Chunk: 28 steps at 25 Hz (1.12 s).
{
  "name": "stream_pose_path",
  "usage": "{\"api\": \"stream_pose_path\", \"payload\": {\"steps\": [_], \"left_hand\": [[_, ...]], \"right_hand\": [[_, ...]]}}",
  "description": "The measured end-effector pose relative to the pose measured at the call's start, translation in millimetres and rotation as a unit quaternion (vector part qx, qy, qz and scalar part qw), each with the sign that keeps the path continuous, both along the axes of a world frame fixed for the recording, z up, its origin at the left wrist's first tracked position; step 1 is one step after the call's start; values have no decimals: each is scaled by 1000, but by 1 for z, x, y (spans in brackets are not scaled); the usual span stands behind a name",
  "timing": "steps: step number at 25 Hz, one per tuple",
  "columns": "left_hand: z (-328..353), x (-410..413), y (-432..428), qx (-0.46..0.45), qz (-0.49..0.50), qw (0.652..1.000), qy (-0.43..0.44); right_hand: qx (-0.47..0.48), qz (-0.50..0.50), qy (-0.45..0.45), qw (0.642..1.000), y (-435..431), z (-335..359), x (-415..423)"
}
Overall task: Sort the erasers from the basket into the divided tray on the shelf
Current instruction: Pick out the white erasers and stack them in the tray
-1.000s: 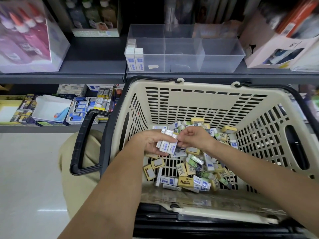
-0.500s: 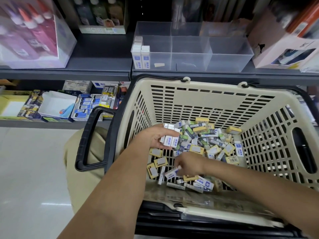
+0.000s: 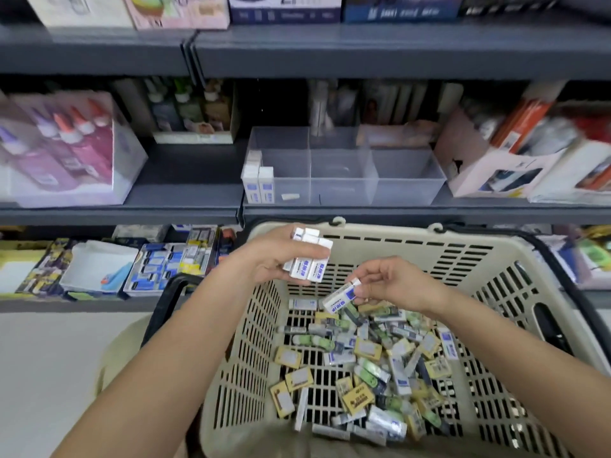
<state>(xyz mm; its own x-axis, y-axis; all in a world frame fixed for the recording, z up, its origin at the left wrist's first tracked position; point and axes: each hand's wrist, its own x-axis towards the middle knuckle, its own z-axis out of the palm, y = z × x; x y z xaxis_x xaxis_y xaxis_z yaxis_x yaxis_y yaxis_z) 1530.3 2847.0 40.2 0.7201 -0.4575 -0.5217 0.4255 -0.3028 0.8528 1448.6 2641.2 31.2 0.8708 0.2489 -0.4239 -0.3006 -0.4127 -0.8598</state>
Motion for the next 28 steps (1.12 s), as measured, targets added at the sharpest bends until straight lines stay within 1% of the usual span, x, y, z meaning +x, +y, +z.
{"api": "stream_pose_path", "payload": {"steps": [2, 5, 8, 10, 12, 16, 18, 19, 20, 22, 23, 26, 28], "left_hand": [[7, 0, 3, -21, 30, 999, -9], [18, 2, 2, -56, 61, 996, -24], [28, 4, 12, -92, 89, 991, -50], [33, 3, 27, -100, 111, 986, -76], [37, 2, 47, -102, 144, 979, -98], [39, 2, 84, -116, 217, 961, -127], [38, 7, 92, -130, 250, 950, -136], [38, 11, 93, -138, 260, 946, -139], [38, 17, 93, -145, 264, 943, -141], [40, 30, 92, -157, 259, 942, -142], [40, 37, 92, -167, 254, 942, -141], [35, 50, 94, -183, 241, 945, -121], [30, 54, 96, -175, 236, 950, -103]], "right_hand": [[6, -30, -35, 999, 0, 10, 8], [-2, -102, -104, 989, -6, 29, 20], [8, -136, -174, 975, -5, 53, 39], [13, -145, -228, 963, 5, 66, 61], [-21, -149, -280, 948, 21, 75, 88], [-142, -143, -363, 910, 63, 85, 148], [-204, -104, -368, 901, 82, 84, 169], [-233, -79, -355, 902, 90, 82, 177], [-251, -52, -331, 908, 97, 77, 184], [-260, 0, -277, 925, 107, 68, 194], [-267, 24, -259, 928, 110, 64, 197], [-299, 71, -242, 920, 112, 58, 199], [-328, 85, -260, 904, 111, 61, 196]]}}
